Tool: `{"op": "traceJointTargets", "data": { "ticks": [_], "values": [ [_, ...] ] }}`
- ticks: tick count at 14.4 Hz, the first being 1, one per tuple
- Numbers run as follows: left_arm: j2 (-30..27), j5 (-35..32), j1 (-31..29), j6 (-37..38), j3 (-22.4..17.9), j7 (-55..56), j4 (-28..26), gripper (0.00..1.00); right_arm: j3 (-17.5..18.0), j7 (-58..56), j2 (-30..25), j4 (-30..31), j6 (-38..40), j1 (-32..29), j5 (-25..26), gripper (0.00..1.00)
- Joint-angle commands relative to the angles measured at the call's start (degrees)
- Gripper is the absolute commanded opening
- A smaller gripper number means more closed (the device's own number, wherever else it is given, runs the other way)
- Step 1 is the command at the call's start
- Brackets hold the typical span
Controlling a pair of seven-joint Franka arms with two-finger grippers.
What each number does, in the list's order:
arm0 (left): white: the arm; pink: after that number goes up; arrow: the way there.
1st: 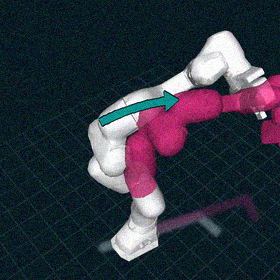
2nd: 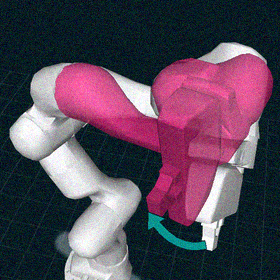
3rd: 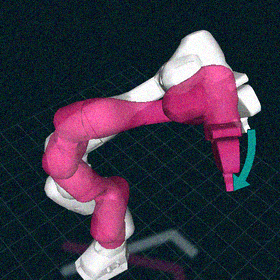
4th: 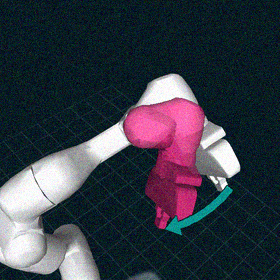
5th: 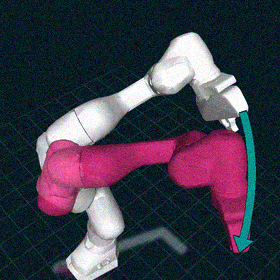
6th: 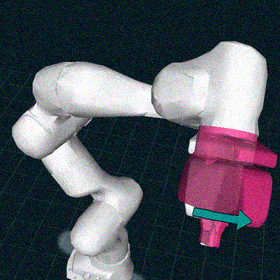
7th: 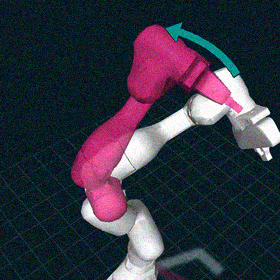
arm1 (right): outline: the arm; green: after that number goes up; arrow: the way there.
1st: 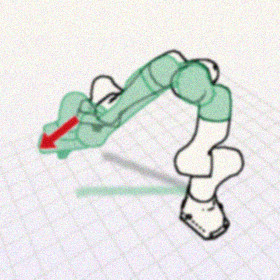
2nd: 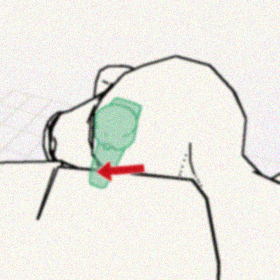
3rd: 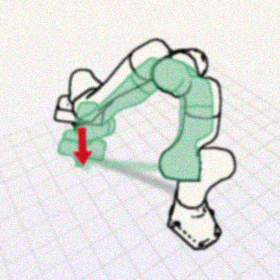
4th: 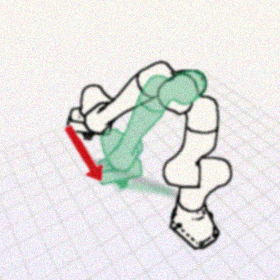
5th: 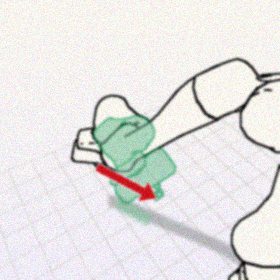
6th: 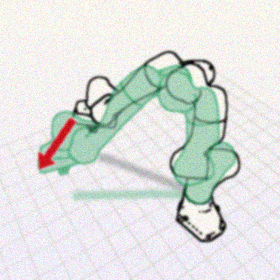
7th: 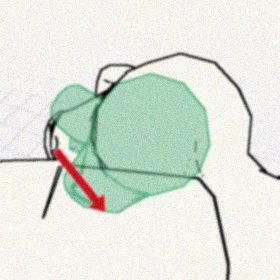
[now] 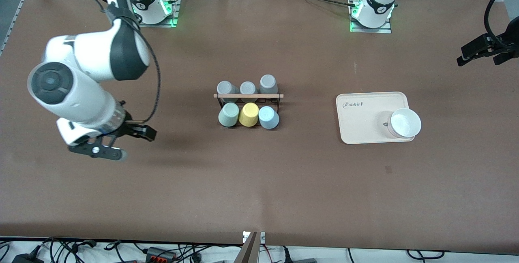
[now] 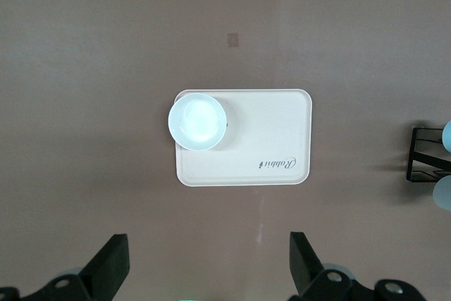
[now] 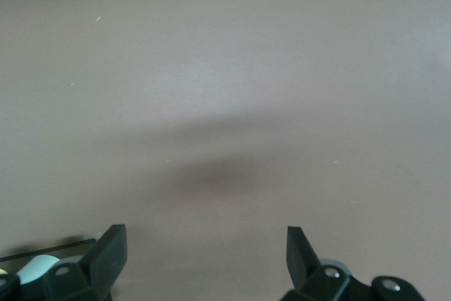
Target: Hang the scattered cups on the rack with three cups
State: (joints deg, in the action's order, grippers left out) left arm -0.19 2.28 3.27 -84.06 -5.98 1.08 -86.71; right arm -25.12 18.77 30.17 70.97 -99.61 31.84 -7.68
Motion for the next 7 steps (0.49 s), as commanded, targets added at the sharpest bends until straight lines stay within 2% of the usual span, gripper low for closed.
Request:
{"op": "traceJointTargets", "data": {
  "ticks": [1,3,5,7],
  "values": [
    [0.6,0.8,0.2,0.6,0.0,-0.3,1.5,1.0,-0.5,-1.3,-2.0,-0.1,1.7,-0.2,0.5,1.0],
    [0.6,0.3,0.0,0.7,-0.1,-0.7,2.2,1.0,0.2,-3.7,-2.6,-0.2,1.4,-2.4,0.2,1.0],
    [0.8,-3.8,0.8,0.8,0.3,-3.3,1.9,1.0,3.2,-9.1,-4.3,0.0,1.3,-7.6,0.3,1.0],
    [0.7,-5.2,1.1,0.9,0.6,-5.0,1.9,1.0,6.8,-12.6,-6.6,0.3,1.7,-12.9,0.6,1.0]
  ]
}}
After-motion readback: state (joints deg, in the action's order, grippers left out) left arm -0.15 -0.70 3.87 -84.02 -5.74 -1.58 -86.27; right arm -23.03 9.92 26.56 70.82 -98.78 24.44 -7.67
